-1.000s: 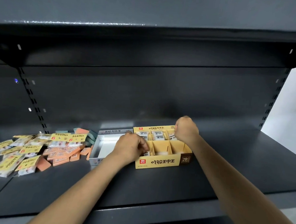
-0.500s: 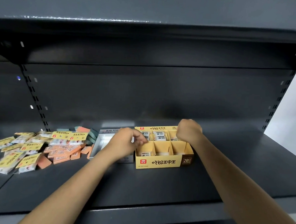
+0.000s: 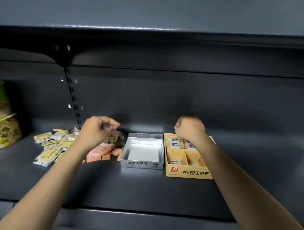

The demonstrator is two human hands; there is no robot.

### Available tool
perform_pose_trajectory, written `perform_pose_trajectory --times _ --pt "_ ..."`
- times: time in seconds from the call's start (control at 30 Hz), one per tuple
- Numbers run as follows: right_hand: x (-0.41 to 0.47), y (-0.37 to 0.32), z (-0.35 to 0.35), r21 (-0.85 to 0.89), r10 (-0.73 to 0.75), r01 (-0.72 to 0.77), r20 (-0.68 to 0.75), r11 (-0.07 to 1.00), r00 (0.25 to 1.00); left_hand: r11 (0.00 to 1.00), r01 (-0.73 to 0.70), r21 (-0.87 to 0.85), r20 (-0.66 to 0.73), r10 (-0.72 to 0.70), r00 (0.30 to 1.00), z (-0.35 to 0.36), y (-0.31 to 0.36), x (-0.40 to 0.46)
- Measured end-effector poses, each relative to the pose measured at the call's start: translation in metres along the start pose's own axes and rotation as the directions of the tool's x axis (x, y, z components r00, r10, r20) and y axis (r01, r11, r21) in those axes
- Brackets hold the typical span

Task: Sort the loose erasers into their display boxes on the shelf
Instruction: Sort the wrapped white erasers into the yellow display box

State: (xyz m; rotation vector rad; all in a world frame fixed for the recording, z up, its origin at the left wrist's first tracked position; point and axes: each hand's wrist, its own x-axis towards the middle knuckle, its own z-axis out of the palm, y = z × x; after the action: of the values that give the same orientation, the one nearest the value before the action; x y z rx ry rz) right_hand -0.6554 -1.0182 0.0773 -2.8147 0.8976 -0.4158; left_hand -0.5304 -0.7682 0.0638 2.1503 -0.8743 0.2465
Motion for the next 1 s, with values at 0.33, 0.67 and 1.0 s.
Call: perform_pose_trajectory --times 0.33,0.67,1.0 --pt "-0.003 -0.11 0.038 0.192 -0.258 0.233 0.12 0.953 0.959 0.962 0.116 0.246 0.1 -0.144 0.984 -0.045 -0.07 -0.013" --pt "-0.026 -0.176 0.087 0.158 -0.423 0.399 0.175 0.903 0.889 0.931 -0.104 0.35 0.303 -0.007 0.953 -0.015 -0.091 -0.007" --pt "-0.032 -0.195 0.093 0.014 -0.395 0.395 0.075 0.919 0.916 0.916 -0.096 0.39 0.163 0.034 0.986 -0.014 -0.1 -0.006"
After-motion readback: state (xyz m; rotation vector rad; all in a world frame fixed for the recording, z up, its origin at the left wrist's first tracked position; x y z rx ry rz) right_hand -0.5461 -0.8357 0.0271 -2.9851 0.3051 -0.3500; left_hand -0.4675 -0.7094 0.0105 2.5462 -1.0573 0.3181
